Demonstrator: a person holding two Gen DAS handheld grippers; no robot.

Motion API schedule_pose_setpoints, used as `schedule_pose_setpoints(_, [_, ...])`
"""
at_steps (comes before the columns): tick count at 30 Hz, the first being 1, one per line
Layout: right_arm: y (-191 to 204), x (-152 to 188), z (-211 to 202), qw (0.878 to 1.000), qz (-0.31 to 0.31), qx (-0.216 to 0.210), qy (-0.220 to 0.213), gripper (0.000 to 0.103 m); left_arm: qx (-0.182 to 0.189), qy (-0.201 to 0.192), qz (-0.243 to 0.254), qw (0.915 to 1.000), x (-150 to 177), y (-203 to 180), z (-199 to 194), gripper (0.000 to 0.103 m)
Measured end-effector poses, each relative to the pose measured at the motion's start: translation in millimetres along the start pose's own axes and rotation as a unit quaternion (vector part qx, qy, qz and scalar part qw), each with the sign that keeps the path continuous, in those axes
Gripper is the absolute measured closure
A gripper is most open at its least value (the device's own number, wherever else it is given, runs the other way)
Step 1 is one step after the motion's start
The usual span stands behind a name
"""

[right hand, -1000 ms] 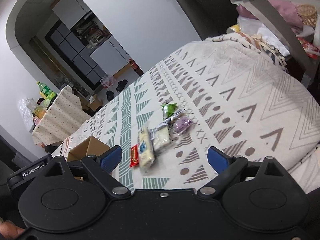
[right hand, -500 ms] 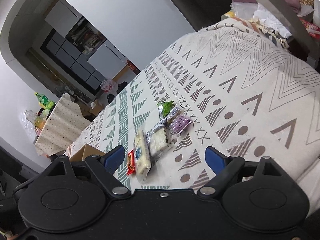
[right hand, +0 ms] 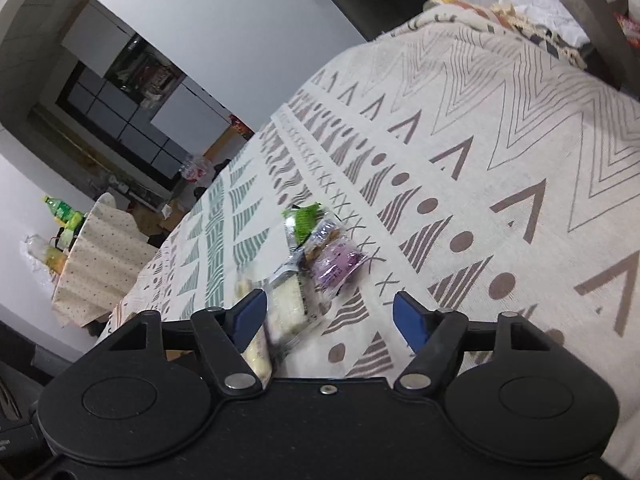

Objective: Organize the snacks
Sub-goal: 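Grasp the blueberry cake bar with the left gripper while the right gripper grasps the purple packet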

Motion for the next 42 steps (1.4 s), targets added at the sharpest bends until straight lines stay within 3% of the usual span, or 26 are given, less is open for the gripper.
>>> schedule_pose_setpoints(7, [-9.9, -2.8, 29.9, 0.999, 0.033, -0.007, 0.025, 0.038, 0.011, 0.023, -0.001, 0.9997, -6.1, -7.9, 27.9, 0.036])
schedule_pose_setpoints(16, [-11.9, -6.7, 56.5, 0.998, 0.054, -0.016, 0.034, 0.043, 0.002, 0.051, -0.004, 0.9987, -9.7, -10.3, 65.0, 0.038])
schedule_pose_setpoints(24, [-10.0, -12.8, 66.6, 0.998, 0.055, -0.021, 0.023, 0.045, 0.002, 0.052, -0.015, 0.9985, -16.6, -10.0, 75.0, 0.038])
schedule_pose_setpoints(26, [-9.1, -13.6, 71.4, 0.998, 0.052, -0.02, 0.02, 0.049, 0.002, 0.052, -0.02, 0.9984, -17.6, -9.0, 75.4, 0.047])
schedule_pose_setpoints(28, [-8.0, -13.7, 73.8, 0.999, 0.047, -0.012, 0.017, 0.06, 0.011, 0.056, -0.026, 0.998, -19.1, -9.1, 75.0, 0.066])
schedule_pose_setpoints(30, [-11.2, -13.5, 77.0, 0.998, 0.058, -0.014, 0.024, 0.079, 0.015, 0.061, -0.03, 0.9976, -19.4, -9.6, 73.1, 0.069])
schedule_pose_setpoints(42, [-11.8, 1.6, 38.4, 0.998, 0.061, -0.001, 0.016, 0.083, 0.028, 0.048, -0.019, 0.9982, -10.1, -13.1, 29.2, 0.071])
Point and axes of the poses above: each gripper's, at about its wrist camera, not at the fingertips, and z roughly the way its jaws point, y to its left, x to its underside, the point moved 8 cm from there along z, roughly the way its jaws point, and after that the axes turned 4 degrees about y, right-handed, at the moved point
